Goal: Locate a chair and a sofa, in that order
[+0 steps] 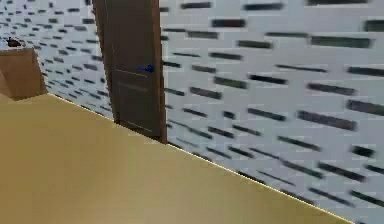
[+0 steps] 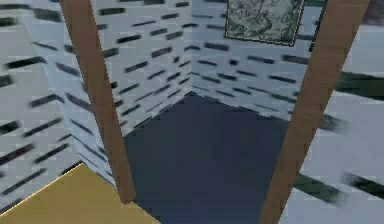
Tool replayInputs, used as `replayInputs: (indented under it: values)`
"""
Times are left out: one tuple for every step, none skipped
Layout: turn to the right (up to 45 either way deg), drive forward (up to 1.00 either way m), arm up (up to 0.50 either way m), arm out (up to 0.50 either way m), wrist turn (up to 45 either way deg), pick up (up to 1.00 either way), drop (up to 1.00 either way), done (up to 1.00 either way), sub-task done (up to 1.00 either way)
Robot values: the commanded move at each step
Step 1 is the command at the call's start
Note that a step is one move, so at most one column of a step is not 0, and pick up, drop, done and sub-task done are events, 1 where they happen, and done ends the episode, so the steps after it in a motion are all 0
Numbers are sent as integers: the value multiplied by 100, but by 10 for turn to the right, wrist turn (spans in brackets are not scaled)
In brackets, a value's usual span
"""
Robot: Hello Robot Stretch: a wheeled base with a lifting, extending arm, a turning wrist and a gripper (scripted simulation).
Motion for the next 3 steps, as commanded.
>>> replayInputs:
  values:
    - [270, 0, 0, 0, 0, 0, 0, 0, 0]
    - [0, 40, 0, 0, 0, 0, 0, 0, 0]
    - [450, 0, 0, 0, 0, 0, 0, 0, 0]
